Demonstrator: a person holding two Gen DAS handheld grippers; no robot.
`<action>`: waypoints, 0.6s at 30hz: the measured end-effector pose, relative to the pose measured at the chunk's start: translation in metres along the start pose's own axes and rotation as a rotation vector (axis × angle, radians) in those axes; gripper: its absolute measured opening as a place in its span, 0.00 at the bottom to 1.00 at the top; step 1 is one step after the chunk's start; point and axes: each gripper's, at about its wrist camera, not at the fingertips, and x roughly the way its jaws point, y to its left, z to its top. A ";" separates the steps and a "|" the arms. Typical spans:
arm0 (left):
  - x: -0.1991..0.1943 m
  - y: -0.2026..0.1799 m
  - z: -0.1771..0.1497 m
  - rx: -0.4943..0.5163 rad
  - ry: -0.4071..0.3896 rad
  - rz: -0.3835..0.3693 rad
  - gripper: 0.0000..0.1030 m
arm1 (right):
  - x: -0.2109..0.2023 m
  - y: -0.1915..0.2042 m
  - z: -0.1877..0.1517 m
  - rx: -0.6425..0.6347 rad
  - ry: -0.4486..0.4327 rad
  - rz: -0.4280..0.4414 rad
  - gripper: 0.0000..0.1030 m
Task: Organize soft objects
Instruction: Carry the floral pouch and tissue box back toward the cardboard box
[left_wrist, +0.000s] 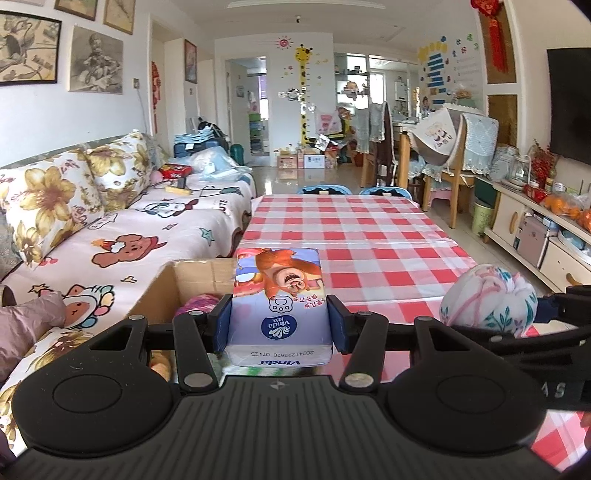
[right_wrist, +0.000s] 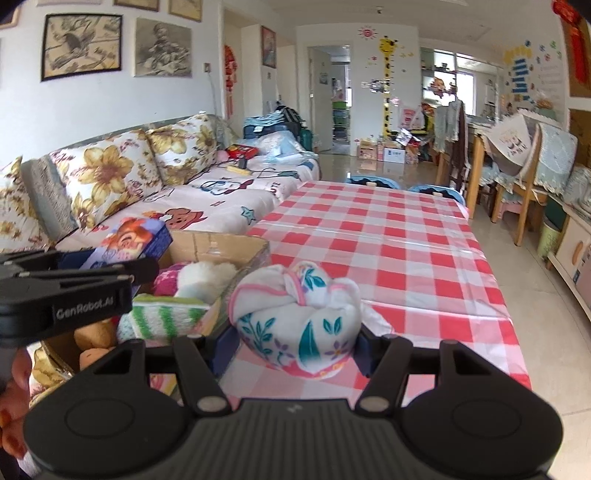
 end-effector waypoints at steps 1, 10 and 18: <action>0.001 0.001 0.000 -0.002 0.001 0.006 0.62 | 0.002 0.004 0.001 -0.013 0.003 0.005 0.61; 0.004 0.017 0.005 -0.048 0.009 0.036 0.59 | 0.022 0.032 0.018 -0.083 -0.001 0.046 0.61; 0.019 0.031 0.005 -0.097 0.048 0.074 0.52 | 0.046 0.057 0.033 -0.157 -0.005 0.076 0.61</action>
